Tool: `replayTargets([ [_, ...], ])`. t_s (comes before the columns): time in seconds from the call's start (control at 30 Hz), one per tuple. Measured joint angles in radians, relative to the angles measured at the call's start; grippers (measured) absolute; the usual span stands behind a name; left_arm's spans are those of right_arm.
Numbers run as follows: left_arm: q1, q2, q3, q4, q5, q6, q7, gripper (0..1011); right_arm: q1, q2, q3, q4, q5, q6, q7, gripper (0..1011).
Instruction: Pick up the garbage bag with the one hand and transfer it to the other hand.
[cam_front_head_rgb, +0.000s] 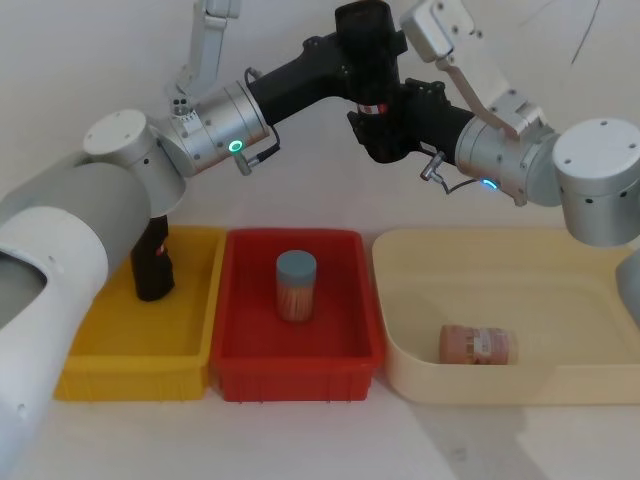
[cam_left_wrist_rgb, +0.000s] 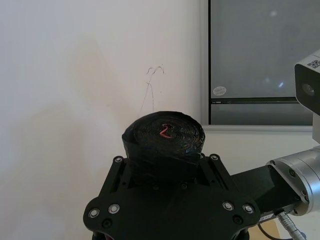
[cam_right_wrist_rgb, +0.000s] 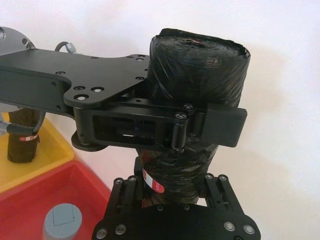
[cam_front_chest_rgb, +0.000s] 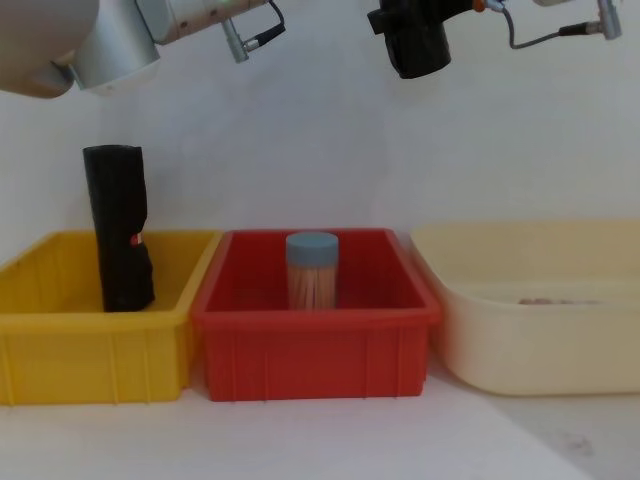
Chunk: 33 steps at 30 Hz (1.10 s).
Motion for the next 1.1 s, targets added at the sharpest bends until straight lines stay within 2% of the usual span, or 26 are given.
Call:
replayTargets([
  [0.17,0.000,0.000,0.000,0.000,0.000,0.000,0.000,437,0.001,-0.001,-0.001,0.002,-0.001,0.000,0.000,562],
  [0.27,0.000,0.000,0.000,0.000,0.000,0.000,0.000,484,0.002,-0.002,-0.001,0.003,-0.001,0.000,0.000,562],
  [0.33,0.000,0.000,0.000,0.000,0.000,0.000,0.000,575,0.002,-0.002,-0.001,0.004,-0.002,0.001,0.000,562],
  [0.4,0.000,0.000,0.000,0.000,0.000,0.000,0.000,592,0.002,-0.003,-0.001,0.004,-0.002,0.001,0.000,562],
  [0.47,0.000,0.000,0.000,0.000,0.000,0.000,0.000,685,0.002,-0.002,-0.001,0.004,-0.003,0.000,0.000,562],
  [0.5,0.000,0.000,0.000,0.000,0.000,0.000,0.000,685,0.002,-0.002,-0.001,0.004,-0.003,0.000,0.000,562],
  [0.83,0.000,0.000,0.000,0.000,0.000,0.000,0.000,980,-0.015,0.017,0.022,0.004,-0.016,0.003,-0.030,562],
  [1.1,0.000,0.000,0.000,0.000,0.000,0.000,0.000,1000,-0.042,0.049,0.057,-0.002,-0.025,0.027,-0.068,562],
])
